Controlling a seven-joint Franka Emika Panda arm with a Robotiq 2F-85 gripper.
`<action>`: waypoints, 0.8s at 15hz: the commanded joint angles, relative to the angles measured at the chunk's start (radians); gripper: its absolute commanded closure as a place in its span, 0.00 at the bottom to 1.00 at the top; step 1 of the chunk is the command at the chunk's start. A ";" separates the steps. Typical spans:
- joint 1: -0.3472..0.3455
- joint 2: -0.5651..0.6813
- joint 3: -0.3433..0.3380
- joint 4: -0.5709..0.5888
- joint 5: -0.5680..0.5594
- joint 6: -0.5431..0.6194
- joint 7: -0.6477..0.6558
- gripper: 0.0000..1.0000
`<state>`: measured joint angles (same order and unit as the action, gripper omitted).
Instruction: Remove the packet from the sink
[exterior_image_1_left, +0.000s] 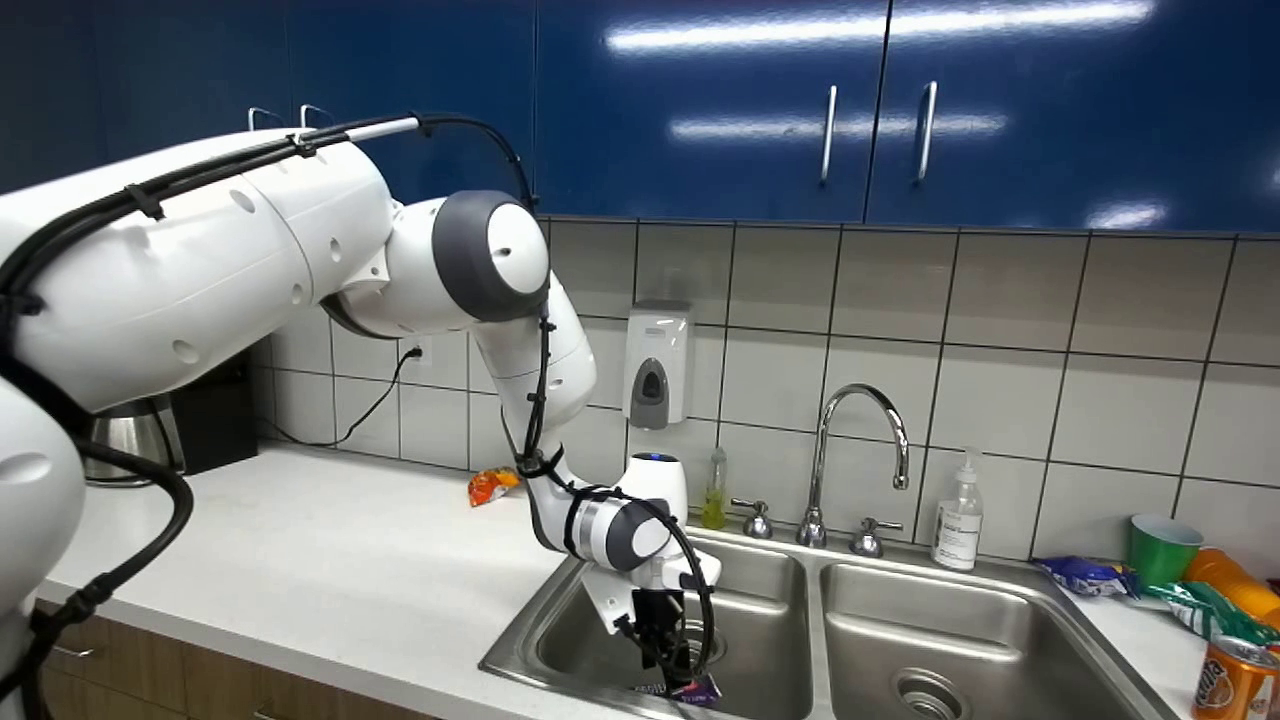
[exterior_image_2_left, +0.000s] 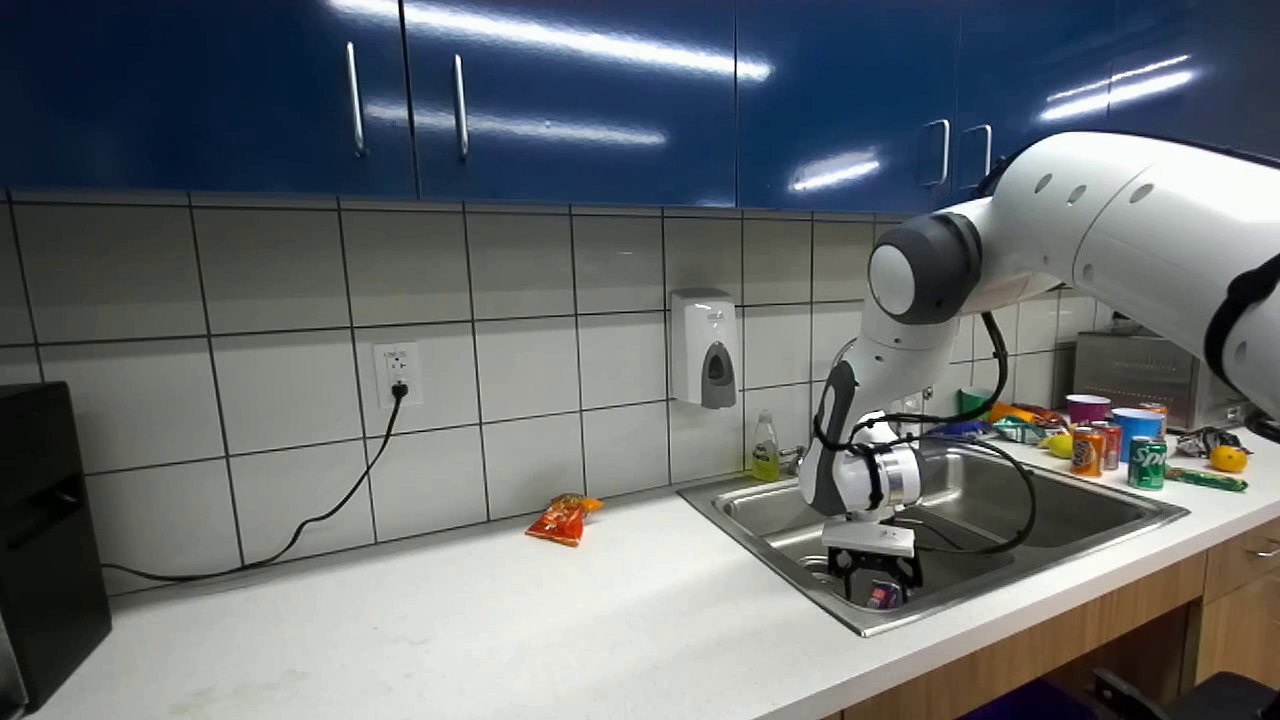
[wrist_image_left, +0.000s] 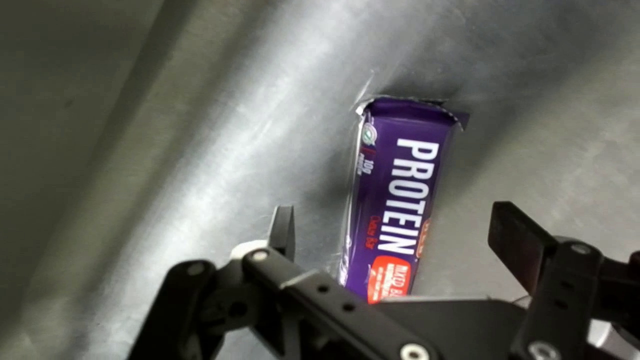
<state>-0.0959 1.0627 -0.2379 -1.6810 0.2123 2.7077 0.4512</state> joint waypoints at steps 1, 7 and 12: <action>-0.009 0.017 0.000 0.043 0.015 -0.027 0.019 0.00; -0.018 0.031 -0.001 0.064 0.017 -0.036 0.025 0.00; -0.027 0.036 0.000 0.074 0.017 -0.038 0.022 0.28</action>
<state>-0.1121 1.0862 -0.2387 -1.6426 0.2151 2.7030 0.4646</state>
